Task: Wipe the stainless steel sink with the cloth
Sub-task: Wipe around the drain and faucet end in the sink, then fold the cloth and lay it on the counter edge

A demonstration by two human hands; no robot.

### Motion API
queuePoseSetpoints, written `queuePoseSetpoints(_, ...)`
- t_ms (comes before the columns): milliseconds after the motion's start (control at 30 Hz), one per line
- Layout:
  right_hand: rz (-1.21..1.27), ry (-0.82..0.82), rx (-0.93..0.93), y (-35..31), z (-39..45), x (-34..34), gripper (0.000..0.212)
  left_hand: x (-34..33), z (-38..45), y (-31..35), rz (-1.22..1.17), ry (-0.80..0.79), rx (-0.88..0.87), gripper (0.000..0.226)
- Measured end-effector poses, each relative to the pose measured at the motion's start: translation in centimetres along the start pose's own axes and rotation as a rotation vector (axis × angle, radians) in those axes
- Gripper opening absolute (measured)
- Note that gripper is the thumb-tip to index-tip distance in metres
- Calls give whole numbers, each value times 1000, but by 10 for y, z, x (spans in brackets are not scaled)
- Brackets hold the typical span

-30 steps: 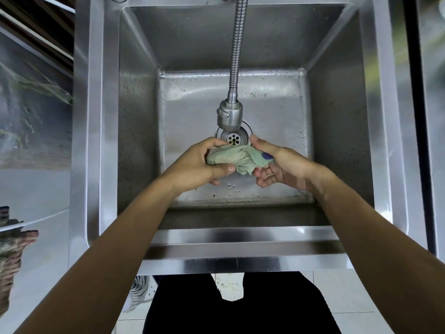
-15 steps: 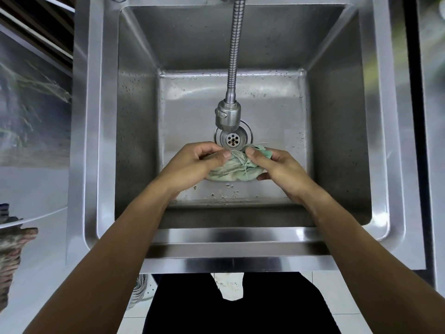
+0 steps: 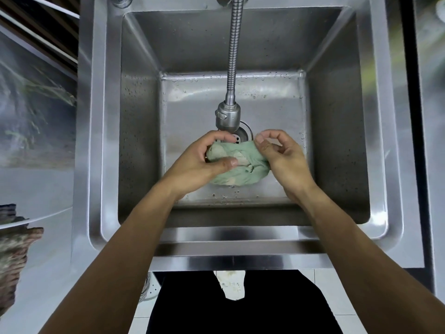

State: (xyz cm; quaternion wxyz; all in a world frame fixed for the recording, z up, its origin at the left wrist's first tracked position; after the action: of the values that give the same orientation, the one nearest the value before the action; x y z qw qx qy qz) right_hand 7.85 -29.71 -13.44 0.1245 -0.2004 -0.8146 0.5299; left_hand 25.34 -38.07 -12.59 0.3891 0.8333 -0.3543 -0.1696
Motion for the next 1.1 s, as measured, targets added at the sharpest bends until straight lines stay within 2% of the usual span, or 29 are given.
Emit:
queuePoseSetpoints(133, -218, -185, 118, -12, -12, -6, 23, 2, -6, 3, 34, 107, -61, 18)
queuePoseSetpoints(200, -357, -179, 126, -18, -14, -5, 23, 4, -11, 9, 73, 125, -81, 16)
queuePoseSetpoints(300, -422, -143, 156, -31, -17, 1, 19, 8, -21, 23, 138, 147, -120, 19)
queuePoseSetpoints(433, -575, -137, 275, -66, -33, 5, 12, 11, -40, 50, 279, 193, -119, 25)
queuePoseSetpoints(500, -683, -110, 379, -91, -48, 7, 11, 9, -54, 70, 386, 220, -177, 22)
queuePoseSetpoints(600, -744, -149, 480, -115, -61, 3, 19, 5, -61, 92, 444, 202, -244, 17)
queuePoseSetpoints(700, -841, -174, 472, -131, -73, -3, 44, -1, -70, 111, 538, 120, -293, 18)
queuePoseSetpoints(767, -959, -135, 533, -142, -79, -6, 34, -3, -74, 122, 587, 79, -317, 18)
queuePoseSetpoints(867, -940, -95, 557, -157, -87, -7, 22, -3, -84, 136, 642, 44, -369, 23)
queuePoseSetpoints(967, -887, -83, 596, -175, -105, -2, 24, 2, -97, 152, 621, 52, -467, 25)
queuePoseSetpoints(1100, -719, 42, 622, -193, -146, 18, 23, -6, -117, 174, 437, -53, -467, 24)
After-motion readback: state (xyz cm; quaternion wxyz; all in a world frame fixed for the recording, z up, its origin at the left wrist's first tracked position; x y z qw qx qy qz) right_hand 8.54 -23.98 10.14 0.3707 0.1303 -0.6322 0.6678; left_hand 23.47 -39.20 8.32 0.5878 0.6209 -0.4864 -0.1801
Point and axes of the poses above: each hand's wrist, its own z-axis towards the middle knuckle, its own x-axis out of the back of the hand, y = z × x, the point moved 5 cm from there along z, towards the middle knuckle, and after that the axes turned 8 degrees about x, right-handed, at the moved point
